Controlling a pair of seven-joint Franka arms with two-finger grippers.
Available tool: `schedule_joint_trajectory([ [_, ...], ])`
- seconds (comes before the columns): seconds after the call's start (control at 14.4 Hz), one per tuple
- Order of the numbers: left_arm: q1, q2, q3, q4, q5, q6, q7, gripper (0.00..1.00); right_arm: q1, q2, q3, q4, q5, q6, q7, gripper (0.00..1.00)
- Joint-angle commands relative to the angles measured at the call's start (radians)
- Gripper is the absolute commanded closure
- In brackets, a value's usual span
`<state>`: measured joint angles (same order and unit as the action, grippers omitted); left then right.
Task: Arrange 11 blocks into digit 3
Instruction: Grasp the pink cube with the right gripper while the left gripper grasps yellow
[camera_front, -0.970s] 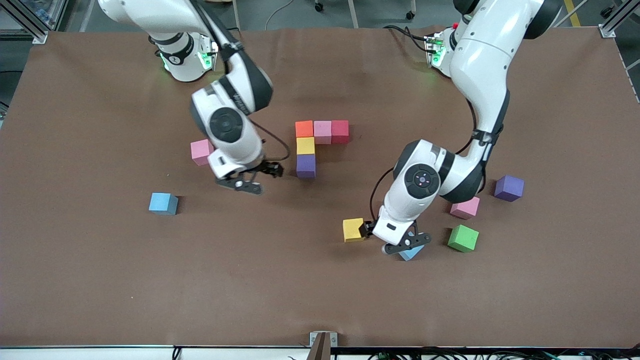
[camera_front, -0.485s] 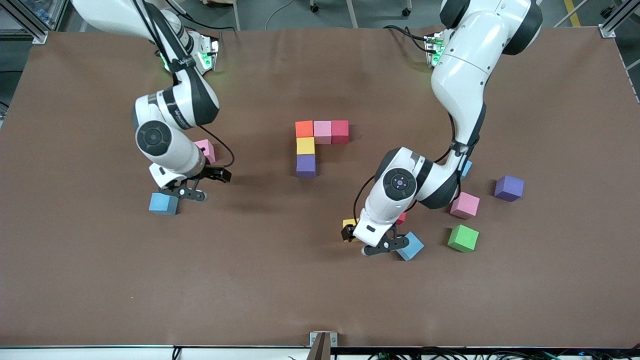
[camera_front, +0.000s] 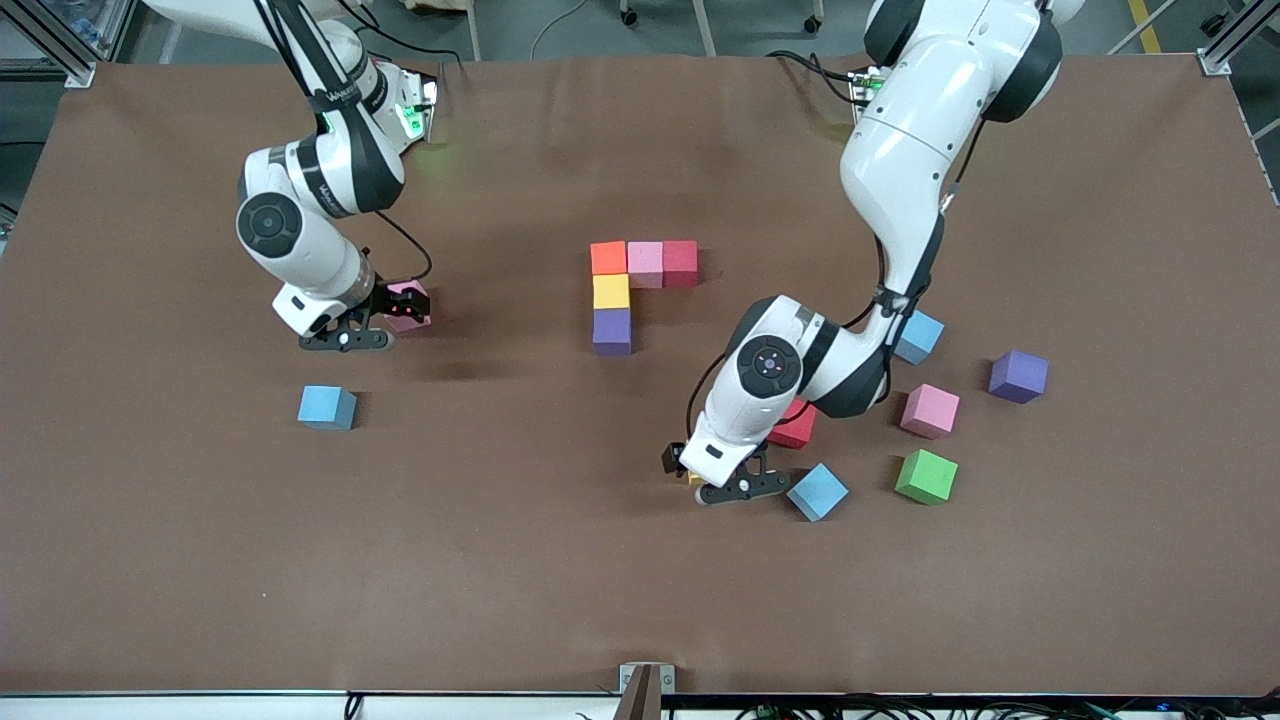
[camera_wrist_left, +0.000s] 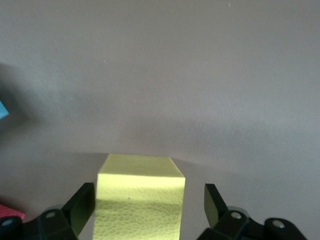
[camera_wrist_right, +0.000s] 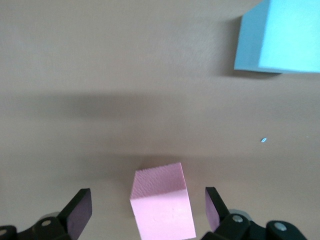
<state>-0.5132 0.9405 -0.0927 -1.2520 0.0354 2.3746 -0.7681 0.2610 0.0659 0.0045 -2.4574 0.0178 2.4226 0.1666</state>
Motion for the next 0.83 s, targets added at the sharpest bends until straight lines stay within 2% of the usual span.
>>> schedule_joint_trajectory([
  [0.0,-0.007,0.018,0.010,0.017,0.018,-0.011,0.004,0.08,-0.035,-0.072,0.017,-0.124,-0.002,0.070,-0.103,0.00],
  [0.14,-0.010,0.017,0.011,0.008,0.023,-0.015,0.004,0.16,-0.037,-0.078,0.017,-0.184,-0.001,0.136,-0.104,0.00],
  [0.21,-0.008,0.011,0.011,0.006,0.023,-0.015,0.004,0.25,-0.037,-0.078,0.017,-0.211,-0.001,0.174,-0.105,0.00],
  [0.28,-0.005,0.003,0.010,0.006,0.017,-0.032,0.000,0.38,-0.035,-0.074,0.015,-0.231,-0.001,0.209,-0.105,0.00],
  [0.42,0.007,-0.017,0.010,0.005,0.020,-0.095,-0.002,0.50,-0.037,-0.067,0.015,-0.255,-0.001,0.253,-0.105,0.00],
  [0.49,0.012,-0.023,0.010,0.006,0.009,-0.127,-0.011,0.63,-0.037,-0.064,0.014,-0.255,-0.001,0.262,-0.105,0.00],
  [0.55,0.019,-0.054,0.010,0.005,0.008,-0.183,-0.034,0.70,-0.037,-0.060,0.015,-0.256,-0.001,0.272,-0.104,0.00],
  [0.76,0.061,-0.138,0.005,-0.021,0.009,-0.320,-0.127,0.73,-0.035,-0.040,0.014,-0.255,-0.001,0.288,-0.104,0.00],
])
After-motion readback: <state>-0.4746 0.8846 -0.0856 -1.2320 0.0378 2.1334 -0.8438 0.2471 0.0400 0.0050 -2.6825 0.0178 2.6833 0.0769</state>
